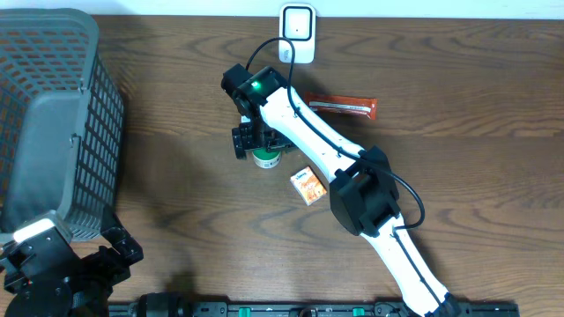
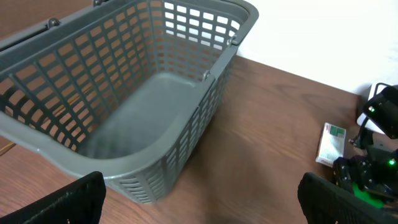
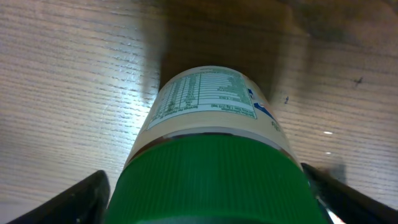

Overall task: Scan the item barcode
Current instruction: 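Lift the jar and carry it toward the scanner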

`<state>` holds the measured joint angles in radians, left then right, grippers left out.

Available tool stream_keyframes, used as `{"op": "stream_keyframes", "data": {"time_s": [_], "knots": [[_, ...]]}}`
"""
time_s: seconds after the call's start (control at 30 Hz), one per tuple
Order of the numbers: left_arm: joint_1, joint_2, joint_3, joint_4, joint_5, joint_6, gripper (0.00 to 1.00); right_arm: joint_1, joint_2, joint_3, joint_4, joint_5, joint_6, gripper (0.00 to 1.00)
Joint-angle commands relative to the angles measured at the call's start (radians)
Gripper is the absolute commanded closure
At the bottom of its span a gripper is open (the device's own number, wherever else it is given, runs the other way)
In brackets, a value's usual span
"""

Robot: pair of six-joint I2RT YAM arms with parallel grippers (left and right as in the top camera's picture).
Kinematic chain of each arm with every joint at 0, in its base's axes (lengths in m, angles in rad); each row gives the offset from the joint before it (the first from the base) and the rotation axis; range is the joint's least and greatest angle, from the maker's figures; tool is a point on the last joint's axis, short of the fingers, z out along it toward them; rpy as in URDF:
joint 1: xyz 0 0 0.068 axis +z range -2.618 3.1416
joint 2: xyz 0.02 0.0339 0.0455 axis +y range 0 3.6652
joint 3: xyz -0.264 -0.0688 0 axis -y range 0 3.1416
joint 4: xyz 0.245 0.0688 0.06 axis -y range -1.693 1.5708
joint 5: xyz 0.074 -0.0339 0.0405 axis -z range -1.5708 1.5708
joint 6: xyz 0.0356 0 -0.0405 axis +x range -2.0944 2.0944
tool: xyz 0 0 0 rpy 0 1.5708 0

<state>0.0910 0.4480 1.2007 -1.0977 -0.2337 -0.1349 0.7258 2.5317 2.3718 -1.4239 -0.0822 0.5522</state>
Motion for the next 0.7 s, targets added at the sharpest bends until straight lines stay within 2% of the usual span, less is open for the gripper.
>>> {"op": "stream_keyframes", "data": {"time_s": [0.0,0.07,0.27,0.67], "knots": [[0.003,0.002,-0.006,-0.002,0.006,-0.008,0.00,-0.005,0.035,-0.003,-0.005,-0.006,0.008,0.16],[0.003,0.002,-0.006,-0.002,0.006,-0.008,0.00,-0.005,0.037,-0.003,-0.007,-0.006,0.008,0.23],[0.003,0.002,-0.006,-0.002,0.006,-0.008,0.00,-0.005,0.039,-0.003,-0.024,-0.006,0.008,0.20],[0.003,0.002,-0.006,-0.002,0.006,-0.008,0.00,-0.005,0.040,-0.017,-0.022,-0.005,0.008,0.22]]}}
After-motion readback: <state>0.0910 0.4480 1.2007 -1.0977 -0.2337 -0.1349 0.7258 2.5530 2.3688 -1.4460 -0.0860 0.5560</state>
